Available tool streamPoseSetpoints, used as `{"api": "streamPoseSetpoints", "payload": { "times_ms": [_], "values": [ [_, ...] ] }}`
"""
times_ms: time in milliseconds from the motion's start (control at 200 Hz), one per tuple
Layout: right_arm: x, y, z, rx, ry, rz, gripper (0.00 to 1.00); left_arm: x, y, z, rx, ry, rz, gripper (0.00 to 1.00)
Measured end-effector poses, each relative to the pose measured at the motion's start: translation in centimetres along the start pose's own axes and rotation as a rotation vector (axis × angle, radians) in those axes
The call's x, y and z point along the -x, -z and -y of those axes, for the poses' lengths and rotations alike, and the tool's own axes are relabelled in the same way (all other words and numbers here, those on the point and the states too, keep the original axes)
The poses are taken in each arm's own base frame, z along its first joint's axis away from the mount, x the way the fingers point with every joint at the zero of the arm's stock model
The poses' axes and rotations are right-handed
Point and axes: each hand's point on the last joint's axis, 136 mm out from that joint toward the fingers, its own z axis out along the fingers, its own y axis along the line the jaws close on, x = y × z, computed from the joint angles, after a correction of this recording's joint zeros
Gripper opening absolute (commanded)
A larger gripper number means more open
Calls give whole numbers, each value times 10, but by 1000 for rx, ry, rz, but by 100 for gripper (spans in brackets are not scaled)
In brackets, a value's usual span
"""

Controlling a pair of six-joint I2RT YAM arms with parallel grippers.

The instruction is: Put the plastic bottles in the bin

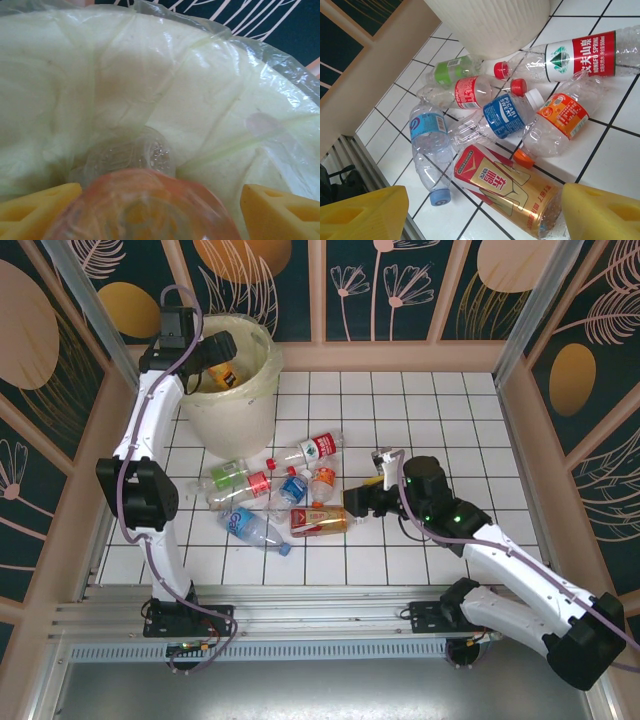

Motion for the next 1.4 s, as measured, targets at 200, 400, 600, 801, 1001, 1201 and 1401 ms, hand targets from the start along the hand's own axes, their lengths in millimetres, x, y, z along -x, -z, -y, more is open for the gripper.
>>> {"api": "streamPoseSetpoints", "payload": {
  "times_ms": [200, 400, 600, 801, 1001, 1201, 1401],
  "values": [
    [-8, -9, 1, -10, 0, -35, 81, 15, 28, 0, 27, -5, 52, 98],
    [-18, -19, 5, -37, -1, -73, 81, 44, 86, 7, 29, -24, 169, 99],
    [-23, -23, 11, -66, -28, -88, 81, 41, 133, 28, -92, -77, 211, 98],
    [-39, -28, 11, -71, -18, -149, 82, -13, 163, 60, -356, -116, 126, 98],
    [-83, -50, -1, -66, 65, -328, 85, -76, 200, 96, -610, -163, 27, 99],
    [-98, -67, -4, -92, 180, -414, 99, -129, 237, 120, -809, -184, -34, 99],
    [-93, -79, -12, -122, 334, -456, 99, -162, 239, 110, -832, -141, -76, 99]
  ]
}}
